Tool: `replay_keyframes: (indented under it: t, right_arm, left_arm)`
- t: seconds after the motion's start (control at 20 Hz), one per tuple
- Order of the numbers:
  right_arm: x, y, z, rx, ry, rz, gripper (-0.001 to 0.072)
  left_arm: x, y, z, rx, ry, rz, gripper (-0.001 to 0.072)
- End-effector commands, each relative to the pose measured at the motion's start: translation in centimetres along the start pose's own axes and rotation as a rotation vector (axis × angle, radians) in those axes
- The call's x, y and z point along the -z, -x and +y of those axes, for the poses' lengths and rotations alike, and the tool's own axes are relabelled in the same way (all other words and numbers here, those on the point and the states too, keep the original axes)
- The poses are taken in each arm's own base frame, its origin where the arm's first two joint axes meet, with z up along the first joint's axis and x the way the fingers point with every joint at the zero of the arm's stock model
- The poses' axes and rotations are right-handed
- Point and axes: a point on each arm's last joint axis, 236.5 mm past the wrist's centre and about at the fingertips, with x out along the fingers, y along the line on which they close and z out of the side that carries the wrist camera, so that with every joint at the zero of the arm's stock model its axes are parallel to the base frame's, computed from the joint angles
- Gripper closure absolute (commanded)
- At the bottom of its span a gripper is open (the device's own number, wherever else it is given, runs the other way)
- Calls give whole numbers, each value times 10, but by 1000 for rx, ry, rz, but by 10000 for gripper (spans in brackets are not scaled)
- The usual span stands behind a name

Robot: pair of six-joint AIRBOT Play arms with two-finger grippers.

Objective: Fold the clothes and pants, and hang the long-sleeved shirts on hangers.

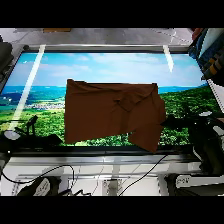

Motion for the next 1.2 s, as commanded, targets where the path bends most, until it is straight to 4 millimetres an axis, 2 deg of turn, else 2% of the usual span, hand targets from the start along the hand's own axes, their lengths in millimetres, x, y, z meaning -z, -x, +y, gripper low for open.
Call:
replay_keyframes:
  t: [0.0,0.2,0.25,0.3,0.35,0.45,0.55,0.6,0.75,0.85,0.95,1.05,1.15]
  right_arm:
    - [9,0,-11,45,27,39,699]
    - [13,0,-9,36,25,54,698]
    - [14,0,-8,33,24,59,698]
    - [15,0,-8,31,24,63,698]
    - [16,0,-7,29,24,67,698]
    - [18,1,-6,23,24,77,698]
    - [19,1,-5,20,24,83,699]
    - [20,1,-5,18,23,85,698]
    - [19,3,7,-22,19,79,698]
    - [15,12,23,-61,73,45,699]
    - [6,32,44,-84,141,-8,699]
    - [-4,62,75,-113,236,-95,698]
    - [-12,102,119,-161,347,-219,699]
  left_arm:
    - [6,-19,-3,51,33,20,209]
    - [-9,-33,-16,147,49,-13,220]
    - [-9,-36,-18,164,50,-6,296]
    - [-7,-40,-18,178,50,6,427]
    - [-5,-44,-18,185,52,20,497]
    - [-1,-49,-16,189,63,44,509]
    - [-5,-50,-15,188,52,28,649]
    - [-8,-49,-18,201,43,15,690]
    - [-31,-40,-30,244,46,-52,694]
    - [-56,-21,-38,257,-3,-104,694]
    - [-87,12,-56,277,-93,-171,694]
    - [-122,62,-79,273,-211,-285,694]
    - [-155,127,-109,258,-330,-455,694]
